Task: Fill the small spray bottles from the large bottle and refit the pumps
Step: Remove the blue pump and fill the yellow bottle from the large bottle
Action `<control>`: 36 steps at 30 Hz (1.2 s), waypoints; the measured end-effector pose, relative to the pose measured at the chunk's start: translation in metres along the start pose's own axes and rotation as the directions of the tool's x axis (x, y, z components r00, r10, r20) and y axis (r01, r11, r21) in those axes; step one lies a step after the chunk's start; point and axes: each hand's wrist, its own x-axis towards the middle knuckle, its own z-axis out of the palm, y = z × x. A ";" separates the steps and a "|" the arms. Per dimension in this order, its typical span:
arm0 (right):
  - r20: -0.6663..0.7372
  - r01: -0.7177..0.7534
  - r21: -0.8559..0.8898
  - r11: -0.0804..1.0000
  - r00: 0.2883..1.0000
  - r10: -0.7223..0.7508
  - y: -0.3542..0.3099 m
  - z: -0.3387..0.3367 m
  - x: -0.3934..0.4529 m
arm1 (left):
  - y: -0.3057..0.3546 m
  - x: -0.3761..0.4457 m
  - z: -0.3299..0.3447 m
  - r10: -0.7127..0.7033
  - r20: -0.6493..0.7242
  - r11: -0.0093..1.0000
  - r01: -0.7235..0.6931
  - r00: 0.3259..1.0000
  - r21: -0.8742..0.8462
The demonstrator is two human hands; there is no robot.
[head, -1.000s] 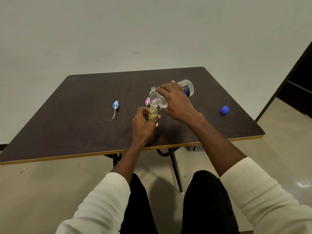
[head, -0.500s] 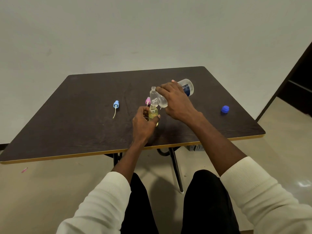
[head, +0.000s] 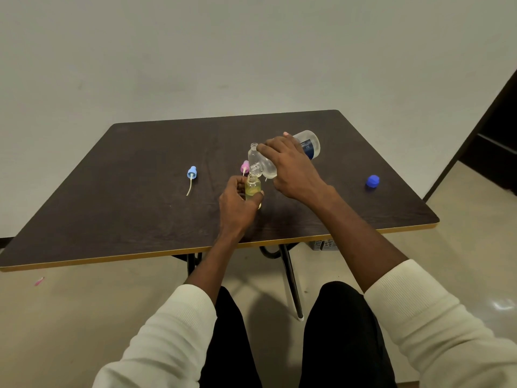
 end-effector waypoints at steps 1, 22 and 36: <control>-0.001 -0.001 0.002 1.000 1.000 0.001 0.000 0.000 0.000 | 0.000 0.000 0.000 0.000 0.002 1.000 0.000 1.000 0.001; -0.009 0.009 -0.027 1.000 1.000 -0.009 -0.002 -0.001 0.000 | 0.000 0.001 0.000 -0.011 0.014 1.000 0.011 1.000 0.012; -0.011 -0.008 -0.014 1.000 1.000 0.007 -0.004 -0.004 0.000 | 0.001 0.001 0.000 -0.012 0.006 1.000 0.012 1.000 -0.002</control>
